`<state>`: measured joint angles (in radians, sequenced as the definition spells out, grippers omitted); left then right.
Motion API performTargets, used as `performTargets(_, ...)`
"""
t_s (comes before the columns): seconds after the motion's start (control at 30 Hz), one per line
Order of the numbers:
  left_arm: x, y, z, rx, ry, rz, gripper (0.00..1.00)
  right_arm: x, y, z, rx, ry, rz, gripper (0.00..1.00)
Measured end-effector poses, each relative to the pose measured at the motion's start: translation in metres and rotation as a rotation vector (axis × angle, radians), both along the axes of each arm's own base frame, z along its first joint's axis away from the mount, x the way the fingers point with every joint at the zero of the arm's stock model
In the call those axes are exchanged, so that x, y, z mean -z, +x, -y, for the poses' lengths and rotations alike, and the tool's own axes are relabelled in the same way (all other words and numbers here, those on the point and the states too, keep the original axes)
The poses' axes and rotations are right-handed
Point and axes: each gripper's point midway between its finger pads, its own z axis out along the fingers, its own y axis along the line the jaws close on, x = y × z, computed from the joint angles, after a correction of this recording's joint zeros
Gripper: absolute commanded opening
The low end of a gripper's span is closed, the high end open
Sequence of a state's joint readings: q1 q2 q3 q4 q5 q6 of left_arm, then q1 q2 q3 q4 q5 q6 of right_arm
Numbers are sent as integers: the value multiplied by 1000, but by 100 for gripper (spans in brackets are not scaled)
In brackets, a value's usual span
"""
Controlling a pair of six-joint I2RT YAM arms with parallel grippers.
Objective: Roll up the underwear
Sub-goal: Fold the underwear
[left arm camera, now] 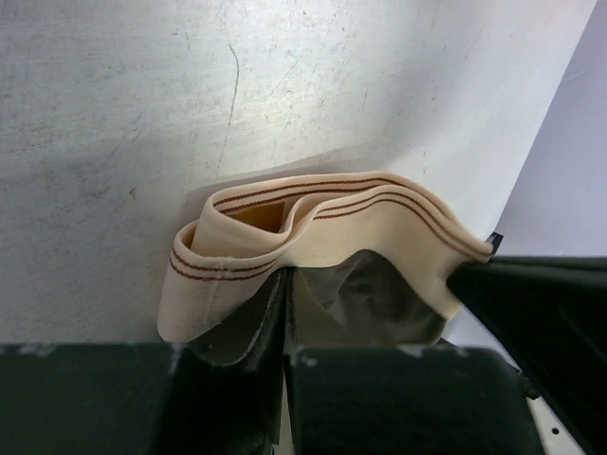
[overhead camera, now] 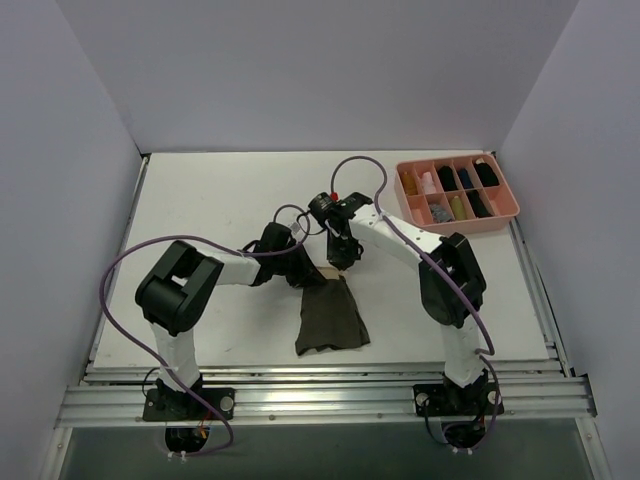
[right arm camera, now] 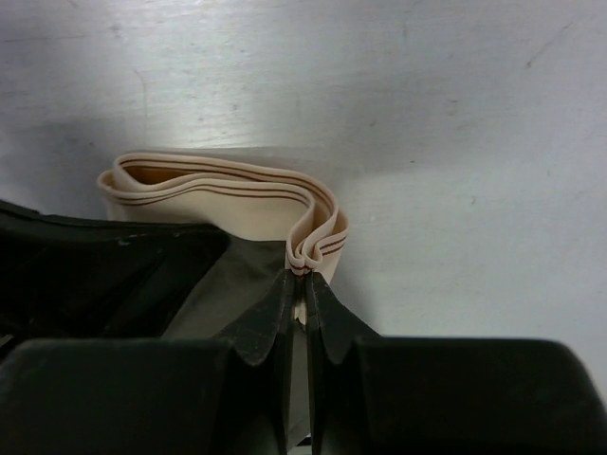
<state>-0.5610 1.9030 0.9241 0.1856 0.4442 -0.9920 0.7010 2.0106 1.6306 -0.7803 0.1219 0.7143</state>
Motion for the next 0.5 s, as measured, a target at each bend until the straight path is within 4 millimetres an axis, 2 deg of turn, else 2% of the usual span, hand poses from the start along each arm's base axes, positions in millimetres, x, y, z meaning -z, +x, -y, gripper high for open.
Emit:
performTargets(0.17, 0, 2, 3, -18, -31, -1, 8, -1, -2, -23, -4, 56, 25, 0)
performTargets(0.37, 1, 1, 3, -38, -57, -6, 8, -4, -10, -62, -25, 137, 68, 0)
performTargets(0.5, 2, 0, 1, -62, -89, -16, 8, -6, -10, -75, -25, 168, 92, 0)
